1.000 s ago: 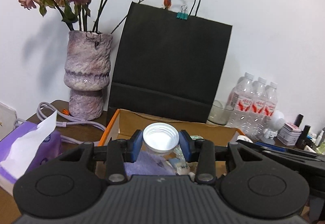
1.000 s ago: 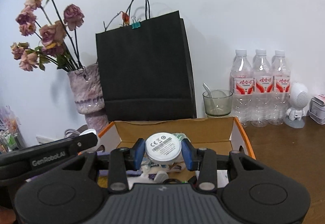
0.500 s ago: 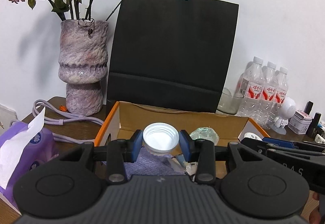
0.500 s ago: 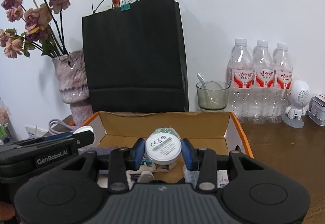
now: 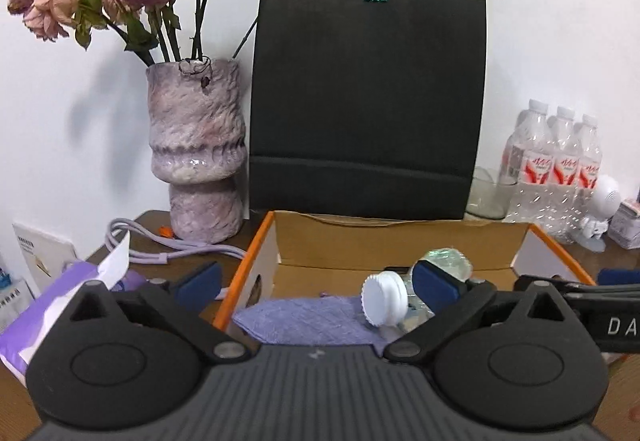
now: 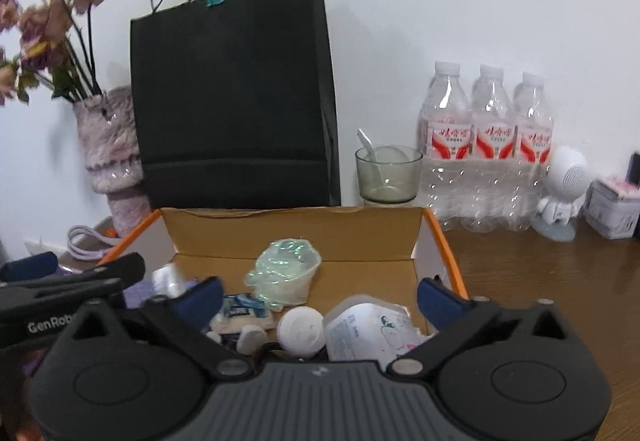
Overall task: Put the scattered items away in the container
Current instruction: 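Open both tools to drop the disc and lid into the box, then move both tools back toward the yellow sponge and clear packet on the table, then grasp the clear packet with the right tool while the left grasps the yellow sponge, then carry packet and sponge into the box and open both tools, then move both tools back toward the last clear packets on the table, then grasp a clear packet with the right tool while the left grasps another, then carry both clear packets into the box and open both tools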
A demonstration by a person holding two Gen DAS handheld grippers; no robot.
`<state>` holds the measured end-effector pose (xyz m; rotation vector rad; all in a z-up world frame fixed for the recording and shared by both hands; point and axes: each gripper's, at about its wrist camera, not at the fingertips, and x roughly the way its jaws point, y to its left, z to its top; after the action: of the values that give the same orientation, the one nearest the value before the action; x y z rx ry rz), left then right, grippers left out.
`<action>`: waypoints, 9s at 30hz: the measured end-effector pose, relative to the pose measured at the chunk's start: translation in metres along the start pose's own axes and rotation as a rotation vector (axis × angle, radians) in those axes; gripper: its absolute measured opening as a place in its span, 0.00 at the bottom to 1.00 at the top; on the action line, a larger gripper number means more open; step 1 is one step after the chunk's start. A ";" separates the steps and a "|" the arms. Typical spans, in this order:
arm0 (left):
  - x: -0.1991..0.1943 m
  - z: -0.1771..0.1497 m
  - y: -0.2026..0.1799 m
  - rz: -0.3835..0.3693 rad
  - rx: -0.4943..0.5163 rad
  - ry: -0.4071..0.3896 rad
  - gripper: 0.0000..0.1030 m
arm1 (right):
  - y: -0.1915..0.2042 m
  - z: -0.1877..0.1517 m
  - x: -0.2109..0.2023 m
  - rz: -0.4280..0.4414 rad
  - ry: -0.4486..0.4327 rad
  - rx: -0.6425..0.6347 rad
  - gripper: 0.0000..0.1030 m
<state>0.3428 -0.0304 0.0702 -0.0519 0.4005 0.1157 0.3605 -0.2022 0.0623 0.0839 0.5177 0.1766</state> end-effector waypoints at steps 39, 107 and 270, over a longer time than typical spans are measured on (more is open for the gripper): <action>-0.064 -0.036 0.058 -0.006 -0.014 0.062 1.00 | -0.019 -0.027 -0.065 0.019 -0.016 -0.038 1.00; -0.083 -0.062 0.038 -0.238 -0.113 0.172 0.21 | 0.031 -0.075 -0.095 0.127 0.002 -0.157 0.13; -0.092 -0.042 -0.022 -0.328 0.074 0.047 0.19 | -0.012 -0.065 -0.104 0.109 -0.024 -0.124 0.21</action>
<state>0.2454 -0.0649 0.0678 -0.0473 0.4381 -0.2244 0.2413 -0.2313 0.0545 -0.0069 0.4779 0.3135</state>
